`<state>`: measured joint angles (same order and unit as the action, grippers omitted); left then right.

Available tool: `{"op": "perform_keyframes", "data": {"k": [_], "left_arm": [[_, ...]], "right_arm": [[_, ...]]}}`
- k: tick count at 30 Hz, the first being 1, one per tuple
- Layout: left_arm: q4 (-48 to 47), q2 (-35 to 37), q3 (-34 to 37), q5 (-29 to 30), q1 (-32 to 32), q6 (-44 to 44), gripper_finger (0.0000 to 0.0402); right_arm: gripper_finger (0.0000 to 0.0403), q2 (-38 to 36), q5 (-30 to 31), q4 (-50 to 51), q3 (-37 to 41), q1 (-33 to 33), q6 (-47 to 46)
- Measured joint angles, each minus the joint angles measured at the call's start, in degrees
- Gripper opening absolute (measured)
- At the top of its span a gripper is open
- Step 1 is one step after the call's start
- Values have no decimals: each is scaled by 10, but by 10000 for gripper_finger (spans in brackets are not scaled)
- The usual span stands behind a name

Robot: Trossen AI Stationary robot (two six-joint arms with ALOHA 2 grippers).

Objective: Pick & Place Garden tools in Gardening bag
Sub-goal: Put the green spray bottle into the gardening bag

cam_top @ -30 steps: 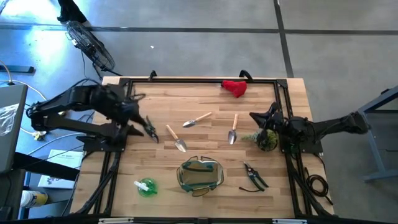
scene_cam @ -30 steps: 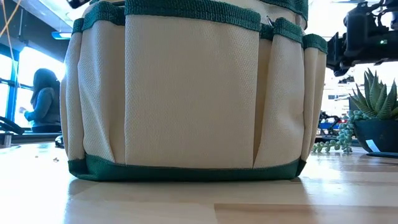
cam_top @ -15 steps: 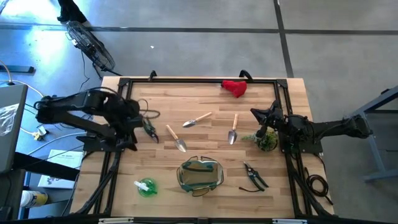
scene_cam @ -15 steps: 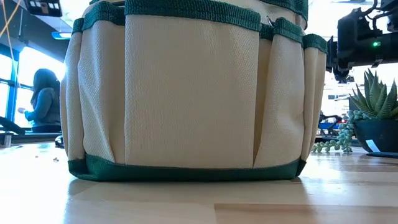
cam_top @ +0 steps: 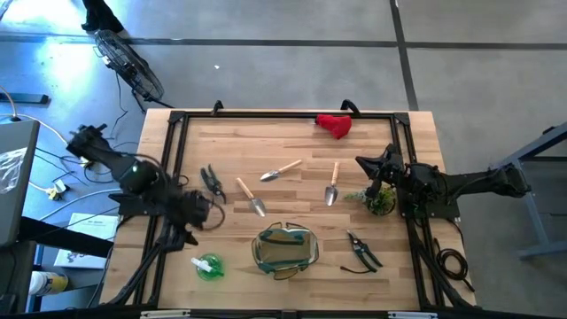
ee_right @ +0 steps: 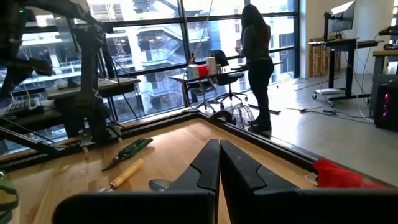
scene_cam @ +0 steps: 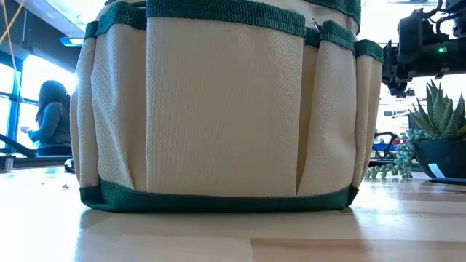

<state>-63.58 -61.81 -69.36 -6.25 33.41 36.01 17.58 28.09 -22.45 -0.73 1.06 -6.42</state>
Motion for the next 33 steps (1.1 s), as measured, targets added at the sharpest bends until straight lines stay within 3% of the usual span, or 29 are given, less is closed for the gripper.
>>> {"op": "perform_keyframes", "data": {"k": [4,13,18,33], "left_arm": [[-8,-31,0,51,47,4,225],[-8,-109,0,58,101,3,225],[-3,-136,0,24,106,5,225],[39,-144,0,31,106,3,225]], "right_arm": [[3,0,0,0,0,0,0],[3,0,0,0,0,0,2],[3,0,0,0,0,0,2],[3,0,0,19,0,0,-13]]}}
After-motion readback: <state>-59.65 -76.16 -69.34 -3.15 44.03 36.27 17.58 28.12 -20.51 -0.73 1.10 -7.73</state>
